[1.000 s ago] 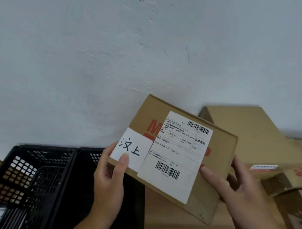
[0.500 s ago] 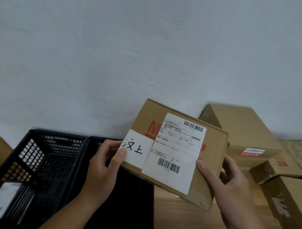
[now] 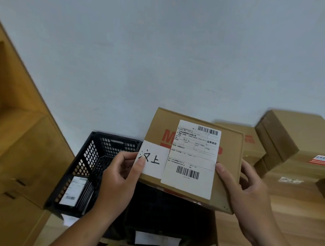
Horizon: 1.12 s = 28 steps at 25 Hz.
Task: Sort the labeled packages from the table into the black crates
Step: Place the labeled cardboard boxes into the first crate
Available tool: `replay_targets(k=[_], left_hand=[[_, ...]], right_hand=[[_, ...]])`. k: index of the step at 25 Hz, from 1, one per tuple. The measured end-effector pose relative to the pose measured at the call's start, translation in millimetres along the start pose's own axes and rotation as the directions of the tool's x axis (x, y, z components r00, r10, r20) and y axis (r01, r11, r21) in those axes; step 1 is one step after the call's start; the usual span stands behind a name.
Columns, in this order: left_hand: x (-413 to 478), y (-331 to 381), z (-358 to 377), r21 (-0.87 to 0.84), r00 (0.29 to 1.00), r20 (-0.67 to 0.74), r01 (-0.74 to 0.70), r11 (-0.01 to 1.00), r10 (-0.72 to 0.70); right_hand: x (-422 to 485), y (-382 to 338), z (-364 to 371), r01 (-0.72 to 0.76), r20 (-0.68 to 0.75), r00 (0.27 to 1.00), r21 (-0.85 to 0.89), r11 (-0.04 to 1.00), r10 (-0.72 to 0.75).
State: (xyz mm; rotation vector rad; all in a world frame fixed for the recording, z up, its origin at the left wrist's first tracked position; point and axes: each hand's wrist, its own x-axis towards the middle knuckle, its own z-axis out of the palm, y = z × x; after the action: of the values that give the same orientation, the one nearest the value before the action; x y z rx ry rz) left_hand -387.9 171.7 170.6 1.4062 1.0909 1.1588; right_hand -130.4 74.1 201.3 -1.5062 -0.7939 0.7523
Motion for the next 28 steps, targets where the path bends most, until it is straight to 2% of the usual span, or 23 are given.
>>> replay_targets(k=[3, 7, 10, 14, 21, 25, 28], left_hand=[[5.5, -12.1, -56.6, -0.008, 1.0, 0.008, 0.017, 1.0, -0.017], [28.1, -26.3, -150.5, 0.013, 0.99, 0.128, 0.051, 0.999, -0.052], [47.1, -34.5, -222.5, 0.077, 0.979, 0.201, 0.032, 0.997, -0.047], [61.2, -54.2, -283.4, 0.133, 0.971, 0.205, 0.097, 0.986, -0.123], [78.9, -146.8, -310.3, 0.223, 0.922, 0.137, 0.328, 0.918, -0.363], [96.8, -211.3, -300.6, 0.274, 0.833, 0.063, 0.516, 0.812, -0.55], [113.9, -274.0, -291.3, 0.303, 0.777, 0.007, 0.599, 0.741, -0.63]], right_hand=[[-10.1, -2.9, 56.8, 0.006, 0.011, 1.0, -0.021, 1.0, -0.006], [-25.1, 0.0, 145.6, 0.008, -0.018, 1.0, -0.049, 0.999, -0.009], [-33.2, 6.9, 207.3, -0.011, 0.013, 1.0, -0.042, 0.999, 0.011], [-38.2, 21.0, 268.6, -0.045, 0.072, 0.996, -0.063, 0.997, 0.049], [-1.6, 104.2, 325.4, -0.17, 0.159, 0.968, -0.153, 0.973, 0.194], [29.5, 186.3, 350.4, -0.287, 0.203, 0.92, -0.238, 0.928, 0.336], [49.3, 252.9, 370.4, -0.378, 0.192, 0.883, -0.247, 0.892, 0.428]])
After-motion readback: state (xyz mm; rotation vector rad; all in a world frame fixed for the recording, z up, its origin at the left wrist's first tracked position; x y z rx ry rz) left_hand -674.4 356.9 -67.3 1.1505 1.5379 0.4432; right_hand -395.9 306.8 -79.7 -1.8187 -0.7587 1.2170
